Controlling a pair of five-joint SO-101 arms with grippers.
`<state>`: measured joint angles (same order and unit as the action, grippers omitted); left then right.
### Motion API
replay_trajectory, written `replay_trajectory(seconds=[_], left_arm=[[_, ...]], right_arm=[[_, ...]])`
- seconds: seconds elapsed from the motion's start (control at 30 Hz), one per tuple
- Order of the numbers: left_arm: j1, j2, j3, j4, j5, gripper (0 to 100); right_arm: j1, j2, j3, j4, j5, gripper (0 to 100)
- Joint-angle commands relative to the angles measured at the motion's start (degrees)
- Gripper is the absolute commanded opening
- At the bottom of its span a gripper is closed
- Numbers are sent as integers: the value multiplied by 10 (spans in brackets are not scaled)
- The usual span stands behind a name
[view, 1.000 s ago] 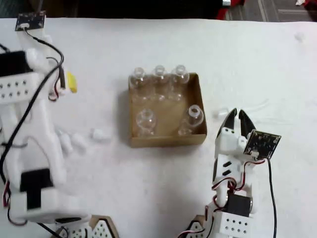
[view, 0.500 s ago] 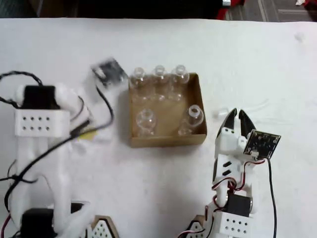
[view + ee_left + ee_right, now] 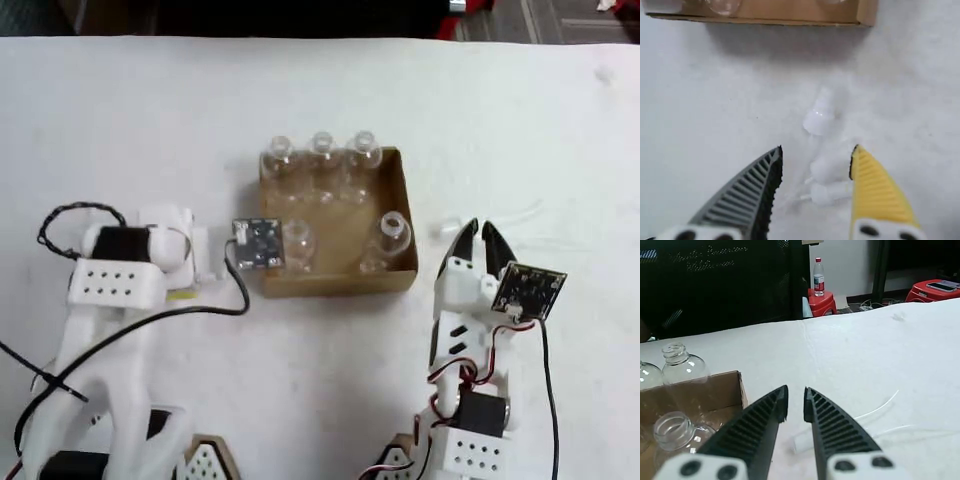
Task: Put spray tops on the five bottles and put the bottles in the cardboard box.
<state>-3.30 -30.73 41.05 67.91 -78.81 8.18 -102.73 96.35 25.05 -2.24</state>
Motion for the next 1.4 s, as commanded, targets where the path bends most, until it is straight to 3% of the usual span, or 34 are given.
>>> replay_trajectory(seconds=[0.0, 0.13, 0.37, 0.63, 0.83, 0.97, 1.13, 1.37], left_arm=[[37, -8, 11, -38, -27, 211], [79, 48, 4, -29, -44, 211], [80, 165, -40, -33, -44, 211], [71, 164, -48, -42, -46, 209], [51, 182, -10, -133, -44, 211], [43, 188, 2, -142, -39, 220], [29, 190, 0, -162, 9, 307], [28, 191, 41, -226, -4, 305]], right_arm=[[-9, -2, 5, -7, 5, 39], [-7, -2, 5, -7, 5, 39], [-7, -2, 5, -7, 5, 39], [-7, -2, 5, -7, 5, 39], [-8, -2, 5, -7, 5, 39], [-9, -2, 5, -7, 5, 39], [-9, -2, 5, -7, 5, 39], [-9, -2, 5, -7, 5, 39]])
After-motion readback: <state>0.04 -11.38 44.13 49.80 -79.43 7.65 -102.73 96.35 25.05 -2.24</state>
